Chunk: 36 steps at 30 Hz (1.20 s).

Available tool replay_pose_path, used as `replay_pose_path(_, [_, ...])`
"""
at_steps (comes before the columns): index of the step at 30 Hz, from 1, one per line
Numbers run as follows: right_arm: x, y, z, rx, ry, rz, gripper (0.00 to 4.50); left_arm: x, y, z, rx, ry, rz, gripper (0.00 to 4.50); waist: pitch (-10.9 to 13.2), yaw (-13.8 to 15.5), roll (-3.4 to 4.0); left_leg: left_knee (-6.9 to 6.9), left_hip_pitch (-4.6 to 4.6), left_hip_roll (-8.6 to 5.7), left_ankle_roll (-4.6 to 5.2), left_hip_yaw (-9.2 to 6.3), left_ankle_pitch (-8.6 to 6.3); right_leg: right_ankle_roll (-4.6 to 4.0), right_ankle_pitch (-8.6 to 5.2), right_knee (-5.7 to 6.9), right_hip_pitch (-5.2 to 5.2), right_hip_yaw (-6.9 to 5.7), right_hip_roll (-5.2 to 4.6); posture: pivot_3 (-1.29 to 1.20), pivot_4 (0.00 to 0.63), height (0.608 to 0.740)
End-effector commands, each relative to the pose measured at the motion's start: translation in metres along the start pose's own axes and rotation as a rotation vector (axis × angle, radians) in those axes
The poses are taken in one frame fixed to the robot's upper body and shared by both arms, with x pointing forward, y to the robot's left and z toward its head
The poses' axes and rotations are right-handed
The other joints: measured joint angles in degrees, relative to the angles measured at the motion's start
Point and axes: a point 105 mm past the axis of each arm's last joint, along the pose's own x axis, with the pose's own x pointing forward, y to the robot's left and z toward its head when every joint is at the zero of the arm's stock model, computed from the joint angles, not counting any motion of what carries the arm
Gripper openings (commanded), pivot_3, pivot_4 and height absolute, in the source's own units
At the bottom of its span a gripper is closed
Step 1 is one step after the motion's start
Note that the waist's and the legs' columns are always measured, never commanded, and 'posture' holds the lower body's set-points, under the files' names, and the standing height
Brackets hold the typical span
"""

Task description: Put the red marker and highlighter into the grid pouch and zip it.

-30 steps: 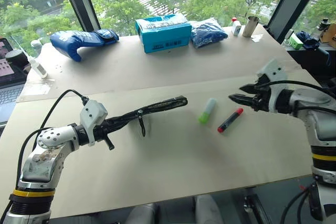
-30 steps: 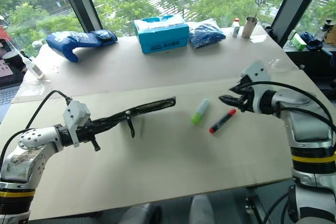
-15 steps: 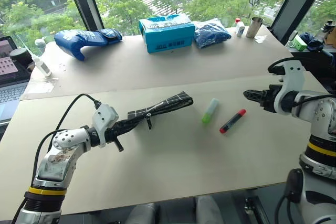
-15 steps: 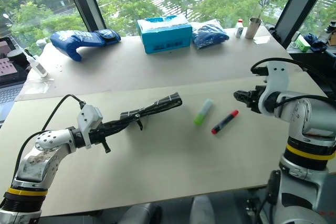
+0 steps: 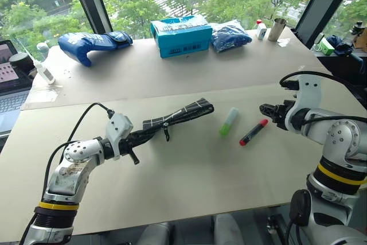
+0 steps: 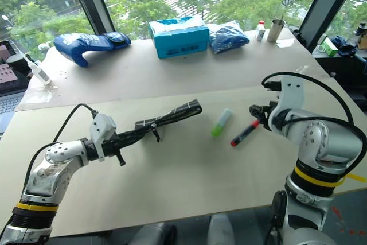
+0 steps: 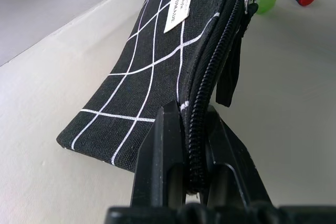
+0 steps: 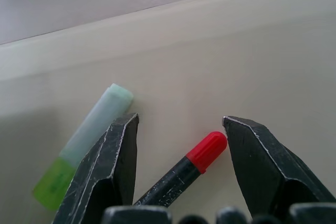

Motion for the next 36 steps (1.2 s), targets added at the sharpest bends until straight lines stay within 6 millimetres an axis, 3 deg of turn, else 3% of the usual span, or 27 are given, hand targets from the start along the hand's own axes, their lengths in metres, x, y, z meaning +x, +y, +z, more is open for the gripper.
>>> replay_pose_path(1, [-0.005,0.008,-0.007,-0.017,-0.012,0.001,2.84,0.0,0.002,0.009,0.019,-0.035,0.002,0.0,0.0,0.1,0.0,0.0,0.0,0.01,0.0,-0.01,0.0,0.0,0.0,0.0,0.0,-0.01,0.0,0.0,0.15,0.74])
replay_pose_path(4, [-0.005,0.005,-0.012,-0.002,-0.015,-0.053,2.84,0.0,0.002,0.009,0.012,-0.042,0.005,0.0,0.0,0.1,0.0,0.01,-0.01,-0.03,0.01,0.0,0.0,0.0,0.0,0.0,0.0,0.01,-0.02,0.0,0.15,0.74])
replay_pose_path(12, [-0.014,0.01,0.0,-0.005,-0.094,-0.127,2.84,0.008,0.0,0.009,-0.011,-0.057,-0.016,0.0,0.0,0.0,0.0,0.0,0.01,-0.01,0.0,0.0,0.0,0.0,0.0,0.0,0.0,0.0,0.01,0.0,0.15,0.74])
replay_pose_path(18, [-0.017,0.012,-0.013,0.058,-0.095,-0.189,2.84,0.019,-0.001,0.011,-0.018,-0.075,-0.036,0.0,0.0,0.1,0.0,0.01,0.01,-0.01,0.01,0.0,0.0,0.0,0.0,0.01,0.01,0.01,0.0,0.0,0.15,0.74])
replay_pose_path(22, [-0.021,0.004,-0.027,0.151,-0.082,-0.286,2.84,0.026,-0.002,0.01,-0.025,-0.08,-0.051,0.0,0.0,0.1,0.01,0.0,0.01,-0.02,0.01,-0.01,0.0,0.0,0.0,0.01,0.01,0.02,0.0,0.0,0.15,0.74])
replay_pose_path(27, [-0.026,-0.004,-0.031,0.189,-0.078,-0.348,2.84,0.031,-0.003,0.011,-0.026,-0.083,-0.075,0.0,0.0,0.1,0.02,0.0,0.01,-0.02,0.01,-0.01,0.0,0.0,0.0,0.03,0.01,0.02,0.0,0.0,0.15,0.74])
replay_pose_path(36, [-0.02,0.009,-0.037,0.291,-0.041,-0.341,2.84,0.034,0.003,0.013,-0.019,-0.083,-0.091,0.0,0.0,-0.2,0.03,-0.02,0.03,0.09,0.02,0.01,0.0,-0.03,0.02,0.06,0.01,0.04,0.1,0.0,0.15,0.74])
